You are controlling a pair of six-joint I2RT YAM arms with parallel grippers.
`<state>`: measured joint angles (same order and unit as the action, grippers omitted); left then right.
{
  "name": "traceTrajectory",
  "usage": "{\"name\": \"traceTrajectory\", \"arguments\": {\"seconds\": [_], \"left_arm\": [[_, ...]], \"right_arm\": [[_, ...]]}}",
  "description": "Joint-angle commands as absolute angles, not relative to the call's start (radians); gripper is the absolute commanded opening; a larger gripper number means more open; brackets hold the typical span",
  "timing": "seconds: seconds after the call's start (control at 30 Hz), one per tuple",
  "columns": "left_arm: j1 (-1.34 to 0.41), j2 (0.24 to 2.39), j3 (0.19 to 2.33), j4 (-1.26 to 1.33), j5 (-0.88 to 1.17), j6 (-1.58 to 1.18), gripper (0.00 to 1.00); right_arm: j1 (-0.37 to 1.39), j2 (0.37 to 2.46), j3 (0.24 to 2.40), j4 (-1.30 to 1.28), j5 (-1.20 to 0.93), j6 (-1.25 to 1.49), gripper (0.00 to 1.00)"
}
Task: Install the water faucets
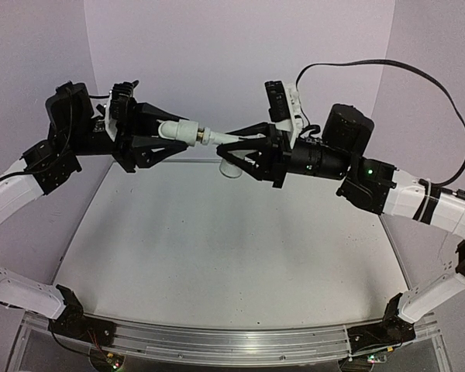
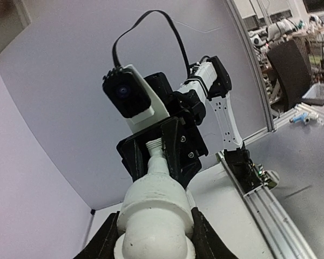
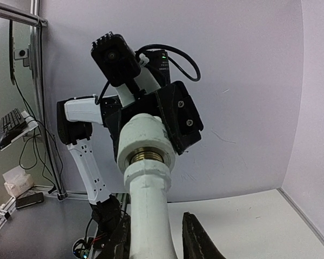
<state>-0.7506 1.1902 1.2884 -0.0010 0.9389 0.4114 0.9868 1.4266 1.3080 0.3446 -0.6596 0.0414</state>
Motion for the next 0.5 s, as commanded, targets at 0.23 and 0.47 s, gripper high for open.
{"name": "traceTrajectory", "arguments": {"seconds": [0.23,0.47], "left_arm": [[-0.815,1.378,1.371,-0.416,0.832,1.110,0.00],[-0.815,1.373,1.410,-0.447,0.796,1.451,0.00]], "right_arm": [[1.063,1.568,1.423,0.327,-0.794,0.259,0.00],[1.062,1.591,1.463,0.327,-0.827,0.341,0.00]]}}
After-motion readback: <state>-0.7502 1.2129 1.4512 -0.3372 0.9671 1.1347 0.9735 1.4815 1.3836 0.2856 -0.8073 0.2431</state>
